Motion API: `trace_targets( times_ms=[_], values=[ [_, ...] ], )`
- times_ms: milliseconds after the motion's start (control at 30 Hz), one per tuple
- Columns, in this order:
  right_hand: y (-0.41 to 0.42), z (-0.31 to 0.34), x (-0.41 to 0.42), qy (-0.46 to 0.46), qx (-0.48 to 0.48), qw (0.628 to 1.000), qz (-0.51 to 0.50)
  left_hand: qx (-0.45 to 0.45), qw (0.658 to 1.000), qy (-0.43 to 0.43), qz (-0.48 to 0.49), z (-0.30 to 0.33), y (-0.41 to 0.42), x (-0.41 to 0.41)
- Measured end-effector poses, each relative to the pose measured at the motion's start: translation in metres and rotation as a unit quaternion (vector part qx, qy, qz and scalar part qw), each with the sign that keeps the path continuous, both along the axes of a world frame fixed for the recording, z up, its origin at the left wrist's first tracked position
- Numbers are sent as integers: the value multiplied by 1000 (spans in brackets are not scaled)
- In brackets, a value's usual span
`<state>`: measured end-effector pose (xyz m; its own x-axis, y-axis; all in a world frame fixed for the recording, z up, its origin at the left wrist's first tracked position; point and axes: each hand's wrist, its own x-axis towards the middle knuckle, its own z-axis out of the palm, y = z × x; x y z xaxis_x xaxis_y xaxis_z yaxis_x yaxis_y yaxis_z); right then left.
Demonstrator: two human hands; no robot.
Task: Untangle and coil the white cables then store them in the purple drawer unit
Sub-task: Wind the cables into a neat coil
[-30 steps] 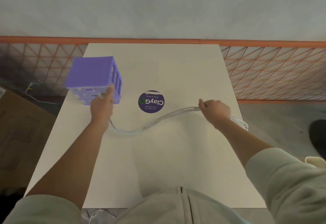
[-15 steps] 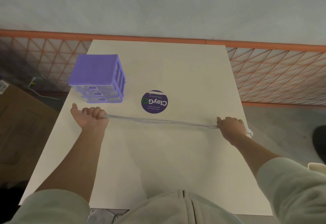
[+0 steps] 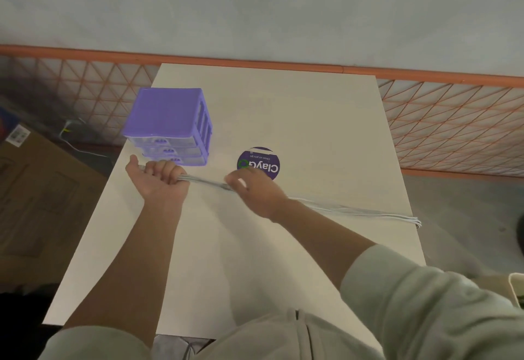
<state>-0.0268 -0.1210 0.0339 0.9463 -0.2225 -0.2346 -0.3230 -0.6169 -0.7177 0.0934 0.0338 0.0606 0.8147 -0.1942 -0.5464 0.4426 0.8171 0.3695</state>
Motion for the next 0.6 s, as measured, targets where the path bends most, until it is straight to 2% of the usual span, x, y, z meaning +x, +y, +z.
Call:
trace_targets(
  times_ms=[133, 467, 600],
  values=[
    [24, 15, 12, 64, 61, 995, 40, -16, 1000, 2, -10, 1, 0, -2],
    [26, 35, 8, 53, 115, 991, 50, -22, 999, -4, -35, -9, 12, 2],
    [23, 42, 12, 63, 87, 993, 41, 70, 996, -11, -47, -10, 18, 14]
  ],
)
